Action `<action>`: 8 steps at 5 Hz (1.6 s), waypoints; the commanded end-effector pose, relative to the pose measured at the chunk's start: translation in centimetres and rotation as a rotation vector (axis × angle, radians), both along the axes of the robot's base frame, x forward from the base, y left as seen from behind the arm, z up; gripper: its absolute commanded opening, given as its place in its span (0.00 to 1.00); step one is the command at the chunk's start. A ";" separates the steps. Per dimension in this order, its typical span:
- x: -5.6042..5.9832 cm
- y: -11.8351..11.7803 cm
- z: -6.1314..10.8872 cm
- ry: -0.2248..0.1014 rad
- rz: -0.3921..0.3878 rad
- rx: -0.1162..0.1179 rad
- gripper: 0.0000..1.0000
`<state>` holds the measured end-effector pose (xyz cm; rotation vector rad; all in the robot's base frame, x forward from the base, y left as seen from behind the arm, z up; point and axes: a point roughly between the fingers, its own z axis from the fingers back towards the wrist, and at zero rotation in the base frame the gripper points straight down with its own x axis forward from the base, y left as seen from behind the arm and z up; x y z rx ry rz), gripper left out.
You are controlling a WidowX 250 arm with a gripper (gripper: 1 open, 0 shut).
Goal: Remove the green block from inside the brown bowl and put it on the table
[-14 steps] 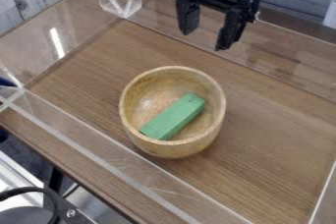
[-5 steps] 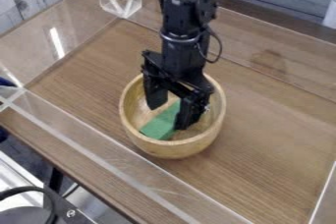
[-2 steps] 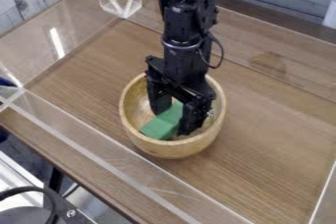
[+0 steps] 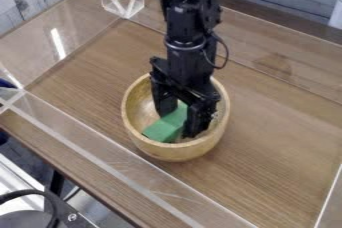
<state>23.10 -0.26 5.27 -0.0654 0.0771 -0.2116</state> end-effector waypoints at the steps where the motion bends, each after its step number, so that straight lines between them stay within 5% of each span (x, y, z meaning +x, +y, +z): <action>1: 0.9 -0.2 1.6 -0.079 -0.014 -0.009 1.00; 6: 1.2 -0.3 1.5 -0.111 -0.031 -0.038 1.00; 8: 1.6 0.4 0.1 -0.088 -0.029 -0.029 1.00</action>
